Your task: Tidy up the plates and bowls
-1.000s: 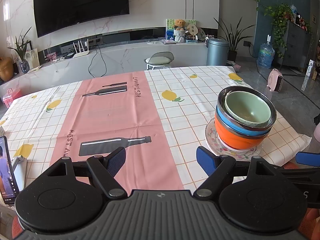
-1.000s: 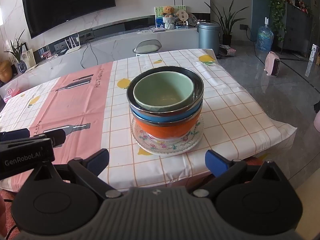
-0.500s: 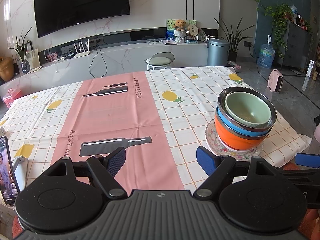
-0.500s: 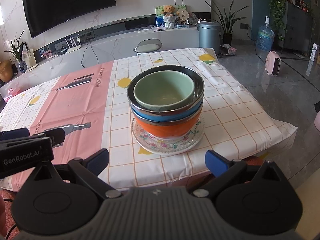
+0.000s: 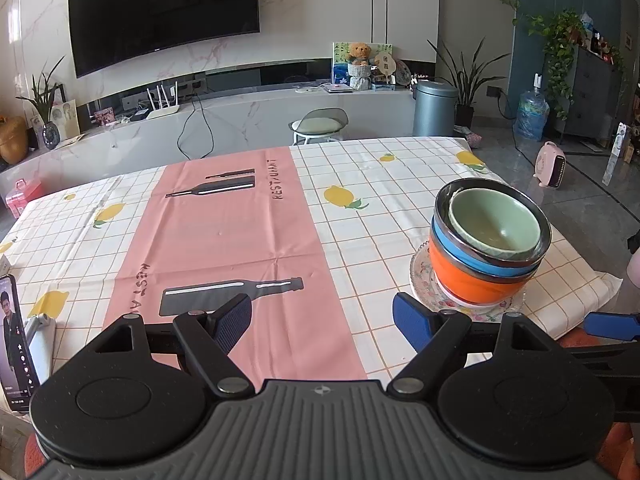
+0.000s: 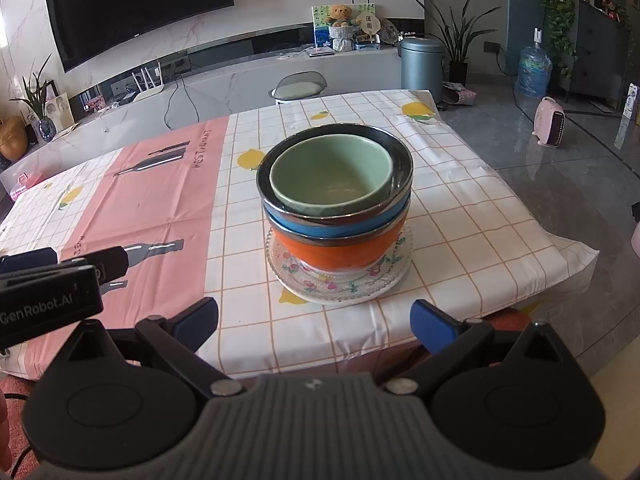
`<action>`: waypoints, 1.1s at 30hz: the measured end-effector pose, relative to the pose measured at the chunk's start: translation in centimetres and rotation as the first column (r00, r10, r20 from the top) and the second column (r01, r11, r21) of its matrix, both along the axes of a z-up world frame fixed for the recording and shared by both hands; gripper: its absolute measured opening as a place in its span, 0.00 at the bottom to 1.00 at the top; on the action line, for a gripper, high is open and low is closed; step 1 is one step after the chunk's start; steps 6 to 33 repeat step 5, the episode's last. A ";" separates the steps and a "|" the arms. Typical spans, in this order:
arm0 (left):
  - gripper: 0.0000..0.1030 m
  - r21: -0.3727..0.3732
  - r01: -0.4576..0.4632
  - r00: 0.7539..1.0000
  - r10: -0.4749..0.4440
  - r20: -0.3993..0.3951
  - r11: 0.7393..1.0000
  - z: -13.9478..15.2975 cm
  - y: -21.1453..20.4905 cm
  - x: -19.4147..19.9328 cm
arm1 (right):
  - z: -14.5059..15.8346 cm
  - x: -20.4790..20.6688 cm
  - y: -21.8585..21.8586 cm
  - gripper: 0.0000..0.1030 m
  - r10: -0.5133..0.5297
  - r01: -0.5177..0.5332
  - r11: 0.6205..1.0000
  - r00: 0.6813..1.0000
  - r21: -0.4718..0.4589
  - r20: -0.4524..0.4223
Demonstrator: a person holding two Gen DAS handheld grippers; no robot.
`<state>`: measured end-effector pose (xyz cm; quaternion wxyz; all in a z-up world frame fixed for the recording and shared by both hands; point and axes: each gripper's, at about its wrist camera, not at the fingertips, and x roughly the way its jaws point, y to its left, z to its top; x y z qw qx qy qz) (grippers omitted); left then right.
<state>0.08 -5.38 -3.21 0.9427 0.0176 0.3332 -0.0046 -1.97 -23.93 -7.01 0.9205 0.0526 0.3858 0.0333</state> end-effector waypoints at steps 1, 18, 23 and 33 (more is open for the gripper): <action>0.91 -0.003 0.000 1.000 0.000 0.001 1.000 0.0 0.0 0.0 | 0.0 0.0 0.0 0.97 0.001 -0.001 1.000 1.000 -0.001 -0.001; 0.91 -0.008 0.000 1.000 0.000 0.004 1.000 0.1 0.1 -0.1 | 0.0 0.0 0.0 0.97 0.004 -0.004 1.000 1.000 -0.001 -0.005; 0.91 -0.008 0.000 1.000 0.000 0.004 1.000 0.1 0.1 -0.1 | 0.0 0.0 0.0 0.97 0.004 -0.004 1.000 1.000 -0.001 -0.005; 0.91 -0.008 0.000 1.000 0.000 0.004 1.000 0.1 0.1 -0.1 | 0.0 0.0 0.0 0.97 0.004 -0.004 1.000 1.000 -0.001 -0.005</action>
